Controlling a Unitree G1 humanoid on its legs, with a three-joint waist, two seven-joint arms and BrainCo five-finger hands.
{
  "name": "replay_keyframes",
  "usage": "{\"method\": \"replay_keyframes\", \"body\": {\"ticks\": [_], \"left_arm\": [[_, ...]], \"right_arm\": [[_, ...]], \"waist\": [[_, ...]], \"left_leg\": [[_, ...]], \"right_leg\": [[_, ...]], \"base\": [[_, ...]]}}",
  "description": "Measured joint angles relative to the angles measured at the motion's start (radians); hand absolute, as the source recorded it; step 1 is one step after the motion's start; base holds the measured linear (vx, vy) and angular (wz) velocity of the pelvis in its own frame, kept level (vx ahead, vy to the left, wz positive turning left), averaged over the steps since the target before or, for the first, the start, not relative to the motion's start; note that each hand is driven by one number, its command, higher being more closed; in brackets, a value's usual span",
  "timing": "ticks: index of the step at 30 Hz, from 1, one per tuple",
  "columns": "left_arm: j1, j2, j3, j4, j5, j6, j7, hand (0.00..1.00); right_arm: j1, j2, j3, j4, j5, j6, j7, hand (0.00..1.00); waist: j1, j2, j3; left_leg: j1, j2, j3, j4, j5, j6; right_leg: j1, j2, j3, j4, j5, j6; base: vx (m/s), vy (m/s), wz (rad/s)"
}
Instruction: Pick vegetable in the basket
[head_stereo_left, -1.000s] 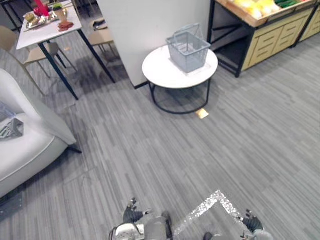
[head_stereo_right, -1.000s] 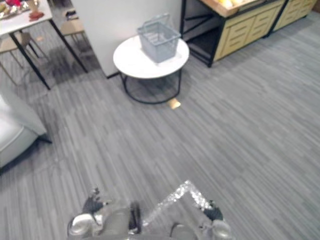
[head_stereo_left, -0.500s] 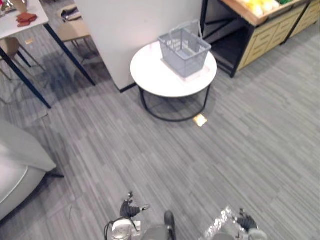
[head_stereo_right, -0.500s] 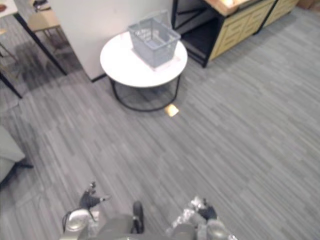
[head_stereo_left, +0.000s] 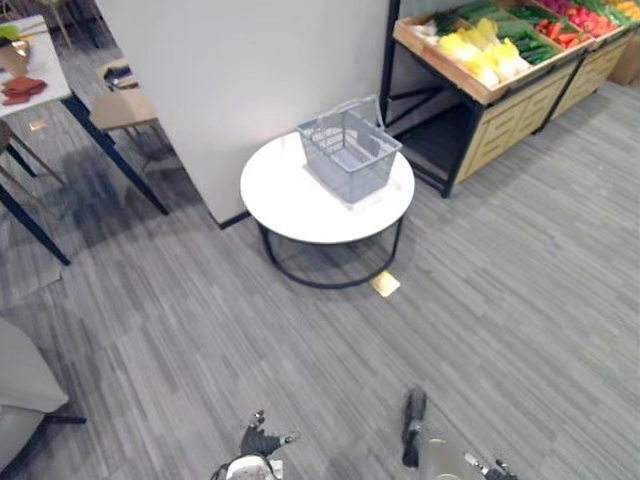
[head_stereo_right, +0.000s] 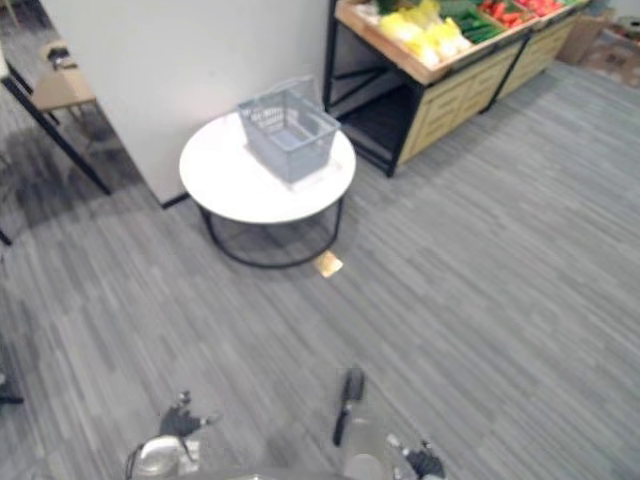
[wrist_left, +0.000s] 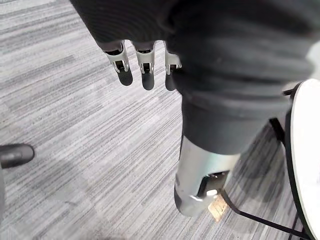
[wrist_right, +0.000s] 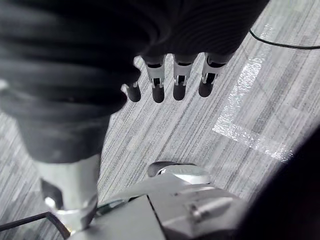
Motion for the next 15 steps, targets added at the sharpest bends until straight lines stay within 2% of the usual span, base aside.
{"method": "replay_keyframes", "body": {"ticks": [1, 2, 4, 6, 7, 8, 10, 12, 13, 14, 15], "left_arm": [[-0.005, -0.017, 0.011, 0.018, 0.000, 0.000, 0.001, 0.00], [-0.018, -0.037, 0.010, 0.039, 0.000, -0.001, -0.005, 0.00], [-0.027, -0.056, 0.009, 0.065, 0.000, -0.001, -0.007, 0.00], [-0.028, -0.061, 0.008, 0.085, -0.001, 0.000, -0.006, 0.00], [-0.030, -0.059, 0.008, 0.092, -0.002, 0.000, -0.005, 0.00], [-0.028, -0.058, 0.006, 0.094, -0.019, 0.001, -0.004, 0.00], [-0.028, -0.059, 0.004, 0.095, -0.040, 0.003, -0.004, 0.00], [-0.015, -0.053, 0.005, 0.095, -0.043, 0.017, -0.001, 0.00], [-0.009, -0.053, 0.005, 0.094, -0.055, 0.016, 0.000, 0.00], [-0.009, -0.056, 0.003, 0.091, -0.077, 0.015, -0.001, 0.00], [-0.009, -0.056, 0.004, 0.086, -0.078, 0.013, -0.001, 0.00]], "right_arm": [[-0.002, -0.008, 0.002, -0.001, -0.001, 0.000, 0.001, 0.00], [-0.020, -0.020, 0.002, -0.001, -0.001, 0.000, 0.002, 0.00], [-0.033, -0.033, 0.004, 0.000, -0.001, -0.001, 0.001, 0.00], [-0.038, -0.044, 0.022, 0.001, -0.001, -0.002, 0.003, 0.00], [-0.042, -0.047, 0.031, 0.005, -0.001, -0.002, 0.005, 0.00], [-0.046, -0.061, 0.056, 0.018, -0.001, -0.003, 0.009, 0.00], [-0.046, -0.070, 0.077, 0.030, -0.001, -0.003, 0.011, 0.00], [-0.044, -0.086, 0.134, 0.030, 0.001, -0.005, 0.011, 0.00], [-0.045, -0.088, 0.140, 0.030, 0.000, -0.006, 0.012, 0.00], [-0.054, -0.098, 0.142, 0.030, 0.001, -0.006, 0.013, 0.00], [-0.062, -0.098, 0.142, 0.030, 0.001, -0.007, 0.011, 0.00]], "waist": [[0.002, 0.022, 0.007], [0.001, 0.041, 0.004], [0.001, 0.052, 0.001], [0.003, 0.062, -0.013], [0.002, 0.065, -0.014], [0.002, 0.067, -0.015], [0.001, 0.070, -0.014], [0.007, 0.072, -0.011], [0.007, 0.070, -0.010], [0.009, 0.083, -0.011], [0.011, 0.084, -0.010]], "left_leg": [[0.023, 0.028, -0.001, -0.007, -0.011, -0.005], [0.031, 0.052, -0.026, 0.001, 0.015, -0.002], [0.030, 0.081, -0.058, 0.020, 0.073, -0.010], [-0.003, 0.110, -0.095, 0.073, 0.126, -0.025], [-0.025, 0.123, -0.116, 0.115, 0.153, -0.041], [-0.062, 0.133, -0.148, 0.199, 0.196, -0.084], [-0.129, 0.138, -0.187, 0.356, 0.273, -0.118], [-0.220, 0.161, -0.177, 0.602, 0.529, -0.134], [-0.243, 0.178, -0.158, 0.677, 0.525, -0.140], [-0.315, 0.197, -0.116, 0.840, 0.415, -0.129], [-0.366, 0.191, -0.071, 0.916, 0.320, -0.097]], "right_leg": [[-0.004, 0.020, -0.007, 0.050, 0.051, 0.000], [-0.045, 0.033, -0.006, 0.169, 0.043, -0.014], [-0.045, 0.047, -0.025, 0.227, -0.014, -0.086], [-0.033, 0.069, -0.048, 0.228, -0.046, -0.107], [-0.019, 0.079, -0.059, 0.224, -0.051, -0.115], [0.006, 0.086, -0.075, 0.221, -0.065, -0.131], [0.053, 0.091, -0.091, 0.217, -0.098, -0.131], [0.165, 0.097, -0.094, 0.183, -0.141, -0.146], [0.192, 0.102, -0.095, 0.163, -0.148, -0.150], [0.244, 0.113, -0.087, 0.142, -0.158, -0.162], [0.300, 0.114, -0.076, 0.108, -0.168, -0.167]], "base": [[0.74, -0.521, 0.29], [0.55, -0.343, 0.20], [0.49, -0.312, 0.20], [0.48, -0.297, 0.13], [0.52, -0.304, 0.19], [0.41, -0.245, 0.25], [0.37, -0.239, 0.24], [0.42, -0.195, 0.04], [0.39, -0.159, -0.11], [0.36, -0.150, -0.13], [0.34, -0.136, -0.15]]}}
